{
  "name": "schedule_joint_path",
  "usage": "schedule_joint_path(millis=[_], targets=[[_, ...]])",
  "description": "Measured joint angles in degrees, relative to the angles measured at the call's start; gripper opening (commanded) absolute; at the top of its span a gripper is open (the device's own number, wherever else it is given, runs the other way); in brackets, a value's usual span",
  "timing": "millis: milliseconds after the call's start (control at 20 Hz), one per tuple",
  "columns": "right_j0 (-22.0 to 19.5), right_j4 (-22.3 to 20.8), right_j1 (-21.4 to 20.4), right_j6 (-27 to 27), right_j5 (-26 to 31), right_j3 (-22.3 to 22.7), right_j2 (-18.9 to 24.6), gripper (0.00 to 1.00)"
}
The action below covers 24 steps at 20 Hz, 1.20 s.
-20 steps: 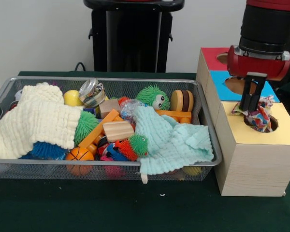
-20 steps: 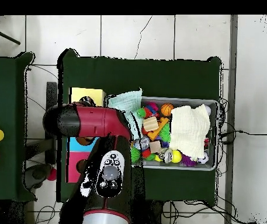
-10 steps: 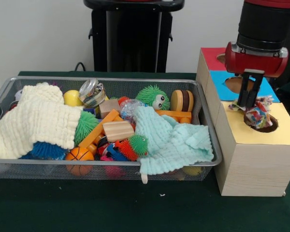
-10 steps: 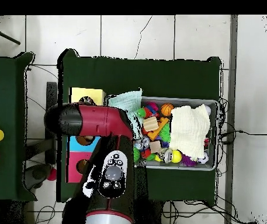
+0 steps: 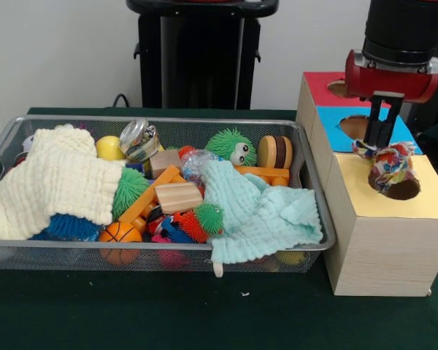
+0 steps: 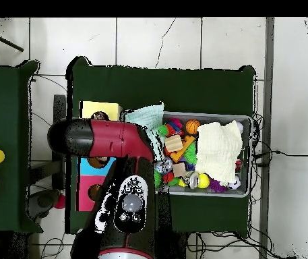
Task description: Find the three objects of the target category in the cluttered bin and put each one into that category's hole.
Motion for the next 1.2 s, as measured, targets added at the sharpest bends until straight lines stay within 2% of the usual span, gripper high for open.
schedule_joint_path(millis=[550,1200], targets=[[0.01,1.55,-1.34,0.00,0.58,0.00,0.50,0.00],[0.01,1.39,-1.16,0.00,-0.26,-0.01,0.80,0.00]])
